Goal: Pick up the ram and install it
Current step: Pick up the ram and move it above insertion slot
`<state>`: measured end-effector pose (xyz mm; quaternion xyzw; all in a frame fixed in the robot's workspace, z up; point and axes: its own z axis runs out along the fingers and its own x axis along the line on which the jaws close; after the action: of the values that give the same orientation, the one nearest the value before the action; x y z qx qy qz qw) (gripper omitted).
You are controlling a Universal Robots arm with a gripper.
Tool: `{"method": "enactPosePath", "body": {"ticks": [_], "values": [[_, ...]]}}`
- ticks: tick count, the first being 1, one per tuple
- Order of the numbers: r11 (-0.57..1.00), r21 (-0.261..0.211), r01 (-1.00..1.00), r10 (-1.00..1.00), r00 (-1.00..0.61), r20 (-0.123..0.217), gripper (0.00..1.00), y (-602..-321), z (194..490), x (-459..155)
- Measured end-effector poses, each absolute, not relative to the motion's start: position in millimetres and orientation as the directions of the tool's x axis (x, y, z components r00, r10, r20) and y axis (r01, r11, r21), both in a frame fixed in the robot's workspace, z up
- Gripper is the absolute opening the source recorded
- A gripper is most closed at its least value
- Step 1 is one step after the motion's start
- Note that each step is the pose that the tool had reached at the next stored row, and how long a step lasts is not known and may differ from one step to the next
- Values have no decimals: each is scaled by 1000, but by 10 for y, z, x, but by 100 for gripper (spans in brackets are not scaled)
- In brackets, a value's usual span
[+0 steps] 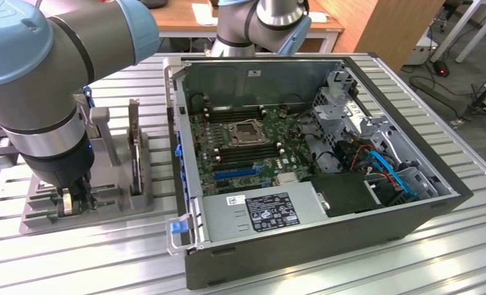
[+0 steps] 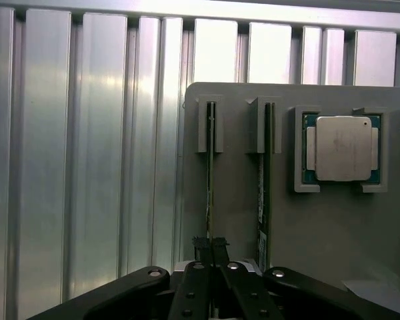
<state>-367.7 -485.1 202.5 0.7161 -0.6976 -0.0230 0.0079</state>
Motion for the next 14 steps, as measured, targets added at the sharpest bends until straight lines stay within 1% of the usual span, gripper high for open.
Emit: {"method": "enactPosePath", "body": {"ticks": [14], "values": [[-27, 43, -999, -999, 26, -22, 11, -4851, 2227, -3676]]}}
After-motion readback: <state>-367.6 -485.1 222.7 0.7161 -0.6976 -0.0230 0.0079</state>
